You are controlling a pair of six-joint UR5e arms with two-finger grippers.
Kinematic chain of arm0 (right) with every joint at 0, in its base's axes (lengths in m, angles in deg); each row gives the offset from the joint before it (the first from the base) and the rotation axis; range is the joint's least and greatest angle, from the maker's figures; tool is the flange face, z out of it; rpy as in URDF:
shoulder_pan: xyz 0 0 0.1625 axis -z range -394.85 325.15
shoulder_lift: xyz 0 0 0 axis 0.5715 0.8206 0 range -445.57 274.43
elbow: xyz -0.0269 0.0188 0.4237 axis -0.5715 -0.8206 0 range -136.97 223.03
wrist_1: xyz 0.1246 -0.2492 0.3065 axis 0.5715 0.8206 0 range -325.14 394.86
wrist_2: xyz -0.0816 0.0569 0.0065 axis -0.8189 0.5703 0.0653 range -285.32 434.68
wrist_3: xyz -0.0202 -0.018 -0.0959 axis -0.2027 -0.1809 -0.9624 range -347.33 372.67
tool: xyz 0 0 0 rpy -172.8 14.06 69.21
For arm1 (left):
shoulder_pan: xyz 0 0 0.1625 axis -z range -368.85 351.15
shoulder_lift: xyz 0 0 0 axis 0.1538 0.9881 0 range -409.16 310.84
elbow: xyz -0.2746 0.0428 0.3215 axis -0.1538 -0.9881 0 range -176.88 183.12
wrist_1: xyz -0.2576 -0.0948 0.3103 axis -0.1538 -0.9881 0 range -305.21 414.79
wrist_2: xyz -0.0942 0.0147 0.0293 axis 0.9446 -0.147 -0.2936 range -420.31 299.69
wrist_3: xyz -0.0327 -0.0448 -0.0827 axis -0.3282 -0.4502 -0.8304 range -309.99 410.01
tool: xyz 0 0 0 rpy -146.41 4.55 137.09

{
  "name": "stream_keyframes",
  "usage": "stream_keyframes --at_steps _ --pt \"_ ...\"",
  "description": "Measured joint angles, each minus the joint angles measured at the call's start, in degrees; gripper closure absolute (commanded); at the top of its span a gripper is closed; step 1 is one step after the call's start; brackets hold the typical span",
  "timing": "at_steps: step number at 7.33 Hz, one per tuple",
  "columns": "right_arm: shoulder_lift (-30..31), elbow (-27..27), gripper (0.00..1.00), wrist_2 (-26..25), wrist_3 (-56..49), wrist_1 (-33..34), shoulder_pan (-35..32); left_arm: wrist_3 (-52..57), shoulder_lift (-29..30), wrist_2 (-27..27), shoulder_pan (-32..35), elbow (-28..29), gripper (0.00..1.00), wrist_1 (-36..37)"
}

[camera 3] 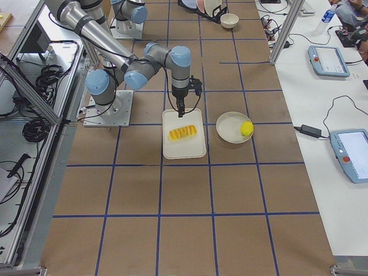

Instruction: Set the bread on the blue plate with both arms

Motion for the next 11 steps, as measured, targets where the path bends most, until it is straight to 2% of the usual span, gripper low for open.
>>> stream_keyframes --at_steps 3,5,7,8,9,10,11 --pt "-7.7 0.61 0.08 -0.01 -1.35 6.4 1.94 0.57 8.98 -0.54 2.05 5.1 0.03 1.62" --pt "-11.69 0.63 0.09 -0.01 -1.79 10.47 2.35 0.77 11.21 -0.61 2.79 5.23 0.13 1.59" --pt "-14.84 0.62 0.1 0.01 -1.98 13.96 3.09 0.87 12.17 -0.57 3.36 5.15 0.45 1.55" --pt "-15.94 0.65 0.11 0.24 -2.11 15.12 3.34 0.86 12.34 -0.58 3.63 5.11 0.68 1.58" --pt "-16.52 0.85 0.11 0.78 -2.18 15.76 3.44 0.79 12.39 -0.64 3.77 5.1 0.79 1.56" --pt "-16.76 1.21 0.14 1.39 -2.21 16.25 3.47 0.7 12.49 -0.69 3.82 5.1 0.85 1.56" --pt "-17.04 1.68 0.28 1.79 -2.21 16.82 3.49 0.63 12.74 -0.76 3.83 5.38 0.89 1.57"
